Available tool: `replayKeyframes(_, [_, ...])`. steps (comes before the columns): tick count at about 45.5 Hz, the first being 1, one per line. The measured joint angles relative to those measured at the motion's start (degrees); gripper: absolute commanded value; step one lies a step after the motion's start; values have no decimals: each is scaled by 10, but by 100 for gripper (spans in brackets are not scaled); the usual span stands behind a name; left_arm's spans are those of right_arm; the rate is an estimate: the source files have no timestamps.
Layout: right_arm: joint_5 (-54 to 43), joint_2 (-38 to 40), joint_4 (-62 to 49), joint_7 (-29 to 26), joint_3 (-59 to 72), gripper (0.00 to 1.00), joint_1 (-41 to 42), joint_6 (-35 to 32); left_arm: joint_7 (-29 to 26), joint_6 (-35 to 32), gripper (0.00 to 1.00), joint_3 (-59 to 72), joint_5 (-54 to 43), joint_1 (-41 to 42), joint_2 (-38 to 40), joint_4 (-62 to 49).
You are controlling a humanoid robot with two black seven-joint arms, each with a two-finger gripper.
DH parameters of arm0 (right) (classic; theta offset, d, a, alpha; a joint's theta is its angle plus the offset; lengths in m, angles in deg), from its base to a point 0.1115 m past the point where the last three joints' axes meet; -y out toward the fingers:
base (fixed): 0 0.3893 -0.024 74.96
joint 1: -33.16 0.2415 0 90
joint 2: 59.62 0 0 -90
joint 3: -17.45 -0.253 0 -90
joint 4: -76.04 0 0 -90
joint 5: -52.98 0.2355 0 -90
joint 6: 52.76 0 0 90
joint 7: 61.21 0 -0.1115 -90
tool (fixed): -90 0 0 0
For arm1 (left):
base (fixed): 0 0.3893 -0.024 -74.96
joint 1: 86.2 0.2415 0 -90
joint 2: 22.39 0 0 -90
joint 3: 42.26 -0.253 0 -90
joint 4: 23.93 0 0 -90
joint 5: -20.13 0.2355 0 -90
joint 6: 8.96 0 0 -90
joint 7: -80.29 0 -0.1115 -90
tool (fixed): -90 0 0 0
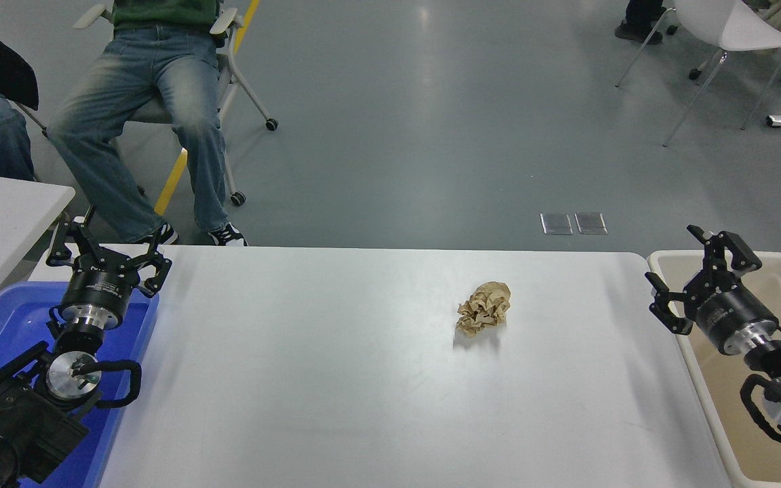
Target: Clean the table surface
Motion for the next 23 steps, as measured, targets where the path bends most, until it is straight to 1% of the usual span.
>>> replayKeyframes(10, [2, -32, -10, 1, -11, 100, 3, 42, 0, 0, 100, 0, 0, 0, 0, 0])
replayKeyframes(23, [3, -45, -12, 0, -17, 100, 11, 85, 0, 0, 100, 0, 0, 0, 0, 0])
